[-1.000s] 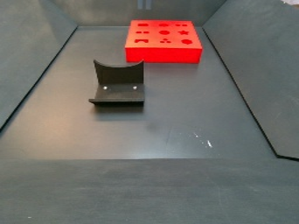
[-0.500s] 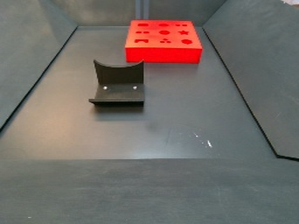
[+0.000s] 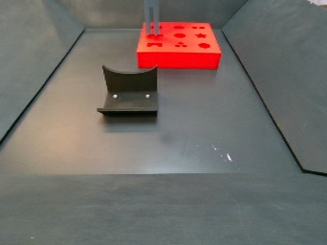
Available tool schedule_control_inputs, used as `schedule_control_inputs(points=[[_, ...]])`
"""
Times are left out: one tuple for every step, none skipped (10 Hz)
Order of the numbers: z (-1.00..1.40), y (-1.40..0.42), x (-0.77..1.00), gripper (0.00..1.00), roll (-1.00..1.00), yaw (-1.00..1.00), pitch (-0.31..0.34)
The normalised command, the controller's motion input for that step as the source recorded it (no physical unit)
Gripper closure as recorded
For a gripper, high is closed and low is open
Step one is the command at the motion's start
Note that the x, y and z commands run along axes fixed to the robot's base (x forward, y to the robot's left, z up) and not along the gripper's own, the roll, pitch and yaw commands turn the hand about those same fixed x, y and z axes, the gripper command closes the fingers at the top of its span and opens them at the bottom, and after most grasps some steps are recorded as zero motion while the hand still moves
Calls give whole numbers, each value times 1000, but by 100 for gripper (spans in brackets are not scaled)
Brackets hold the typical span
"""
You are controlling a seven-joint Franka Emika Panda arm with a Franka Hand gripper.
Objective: Insert the double-square object.
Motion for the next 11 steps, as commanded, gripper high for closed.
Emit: schedule_control_inputs(points=[[-114,0,-106,100,0,80,0],[-120,-34,-180,100,-10,46,0],[-146,-14,-146,100,-70,0,0],[-163,-14,-100,100,-126,0,0],[-114,-66,-94,100,-107,0,0],[-86,-106,-29,100,-103,0,0],[-137,-117,0,100,-76,0,0],[-309,0,0,100,-36,0,14],[-446,23,0,100,-11,0,51],[-543,69,0,100,0,0,77],[-563,86,20,100,-13,0,76]])
